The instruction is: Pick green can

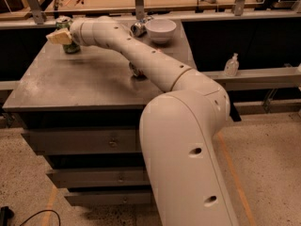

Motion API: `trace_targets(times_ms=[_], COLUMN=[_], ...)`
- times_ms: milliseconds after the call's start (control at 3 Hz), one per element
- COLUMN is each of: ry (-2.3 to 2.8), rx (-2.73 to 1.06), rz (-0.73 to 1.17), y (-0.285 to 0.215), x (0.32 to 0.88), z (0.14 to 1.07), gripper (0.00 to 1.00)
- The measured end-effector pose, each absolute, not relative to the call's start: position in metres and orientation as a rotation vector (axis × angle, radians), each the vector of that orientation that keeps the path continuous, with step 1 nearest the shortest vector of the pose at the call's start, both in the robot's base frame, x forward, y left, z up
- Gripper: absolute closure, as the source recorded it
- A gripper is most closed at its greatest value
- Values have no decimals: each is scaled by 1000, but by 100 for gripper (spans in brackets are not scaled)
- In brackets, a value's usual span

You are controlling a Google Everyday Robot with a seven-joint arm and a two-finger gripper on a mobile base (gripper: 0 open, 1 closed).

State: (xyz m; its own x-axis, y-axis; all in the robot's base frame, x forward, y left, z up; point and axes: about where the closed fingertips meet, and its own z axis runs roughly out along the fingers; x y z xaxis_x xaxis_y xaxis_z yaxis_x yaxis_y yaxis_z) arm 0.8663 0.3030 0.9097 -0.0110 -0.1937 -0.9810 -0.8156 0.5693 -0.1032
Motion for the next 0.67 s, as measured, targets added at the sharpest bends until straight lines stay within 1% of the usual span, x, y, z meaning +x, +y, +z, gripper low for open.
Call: trace_targets(times_ms=[333, 667], ry=[1535, 1542], rx=[-884, -903], rz=[605, 638], y=[301, 310], x=[879, 886], z=[911, 904], gripper=[48, 72])
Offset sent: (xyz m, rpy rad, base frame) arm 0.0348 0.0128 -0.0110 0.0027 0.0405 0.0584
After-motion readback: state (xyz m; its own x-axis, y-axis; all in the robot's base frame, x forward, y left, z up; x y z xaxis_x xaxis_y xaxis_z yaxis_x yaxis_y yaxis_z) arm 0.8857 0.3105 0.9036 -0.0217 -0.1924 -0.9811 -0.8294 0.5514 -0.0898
